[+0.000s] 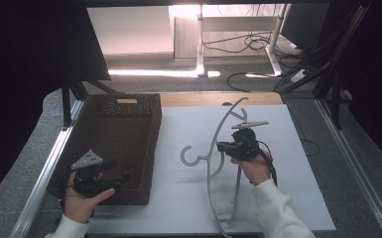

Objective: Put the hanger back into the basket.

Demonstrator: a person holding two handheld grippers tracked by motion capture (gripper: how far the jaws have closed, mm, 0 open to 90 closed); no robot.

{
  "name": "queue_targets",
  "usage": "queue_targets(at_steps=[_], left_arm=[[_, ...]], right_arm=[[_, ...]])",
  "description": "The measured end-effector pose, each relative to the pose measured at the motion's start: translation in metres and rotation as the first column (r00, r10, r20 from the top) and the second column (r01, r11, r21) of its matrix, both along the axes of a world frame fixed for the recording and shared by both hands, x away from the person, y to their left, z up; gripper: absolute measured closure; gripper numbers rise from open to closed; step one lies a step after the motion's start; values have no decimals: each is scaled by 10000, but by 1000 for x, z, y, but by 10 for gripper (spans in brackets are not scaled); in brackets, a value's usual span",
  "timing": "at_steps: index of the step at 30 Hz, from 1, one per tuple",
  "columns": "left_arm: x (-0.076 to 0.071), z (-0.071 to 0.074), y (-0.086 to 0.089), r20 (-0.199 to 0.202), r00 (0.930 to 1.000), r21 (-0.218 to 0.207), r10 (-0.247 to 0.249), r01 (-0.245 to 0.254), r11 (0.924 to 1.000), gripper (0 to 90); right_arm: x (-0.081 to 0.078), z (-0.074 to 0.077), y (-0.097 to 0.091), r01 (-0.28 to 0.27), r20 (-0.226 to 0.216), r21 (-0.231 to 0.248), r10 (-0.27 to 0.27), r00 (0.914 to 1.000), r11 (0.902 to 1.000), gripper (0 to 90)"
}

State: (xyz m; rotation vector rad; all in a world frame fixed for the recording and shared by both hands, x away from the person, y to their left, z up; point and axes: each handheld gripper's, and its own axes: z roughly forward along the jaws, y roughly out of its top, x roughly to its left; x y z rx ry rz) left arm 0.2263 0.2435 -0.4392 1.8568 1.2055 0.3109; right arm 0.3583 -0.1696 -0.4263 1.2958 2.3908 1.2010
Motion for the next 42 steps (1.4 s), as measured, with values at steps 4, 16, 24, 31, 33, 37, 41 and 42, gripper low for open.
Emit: queue_targets(at_steps=[4, 16, 24, 31, 33, 37, 41, 42], left_arm=[[1, 1, -6, 13, 9998, -96, -185, 185, 9998, 238], [0, 3, -8, 56, 9997, -159, -231, 232, 9996, 238], [-1, 6, -13, 110, 9992, -280, -389, 392, 9988, 238], [1, 12, -29, 138, 9949, -668, -1000, 1007, 9927, 270], [4, 15, -39, 155, 9908, -851, -1346, 1354, 9871, 279], [10, 16, -60, 58, 9815, -983, -1912, 1909, 9767, 292], [15, 17, -81, -12, 9709, -956, -2395, 2383, 9665, 300], [17, 18, -86, -3, 9675, -945, -2528, 2517, 9632, 302]], right_arm=[[-4, 10, -4, 106, 485, 34, -108, 9988, 9999, 844], [-3, 14, -7, -108, 525, 520, 80, 9986, 9986, 849], [-5, 27, -19, -200, 586, 1791, 96, 9982, 9836, 853], [-8, 36, -22, -521, 817, 2838, 300, 9962, 9575, 855], [-9, 37, -21, -669, 894, 3043, 414, 9951, 9502, 855], [-11, 39, -20, -909, 1101, 3252, 578, 9922, 9413, 856], [-12, 41, -20, -1231, 1267, 3494, 833, 9884, 9288, 856], [-12, 42, -21, -1306, 1306, 3581, 888, 9874, 9245, 856]])
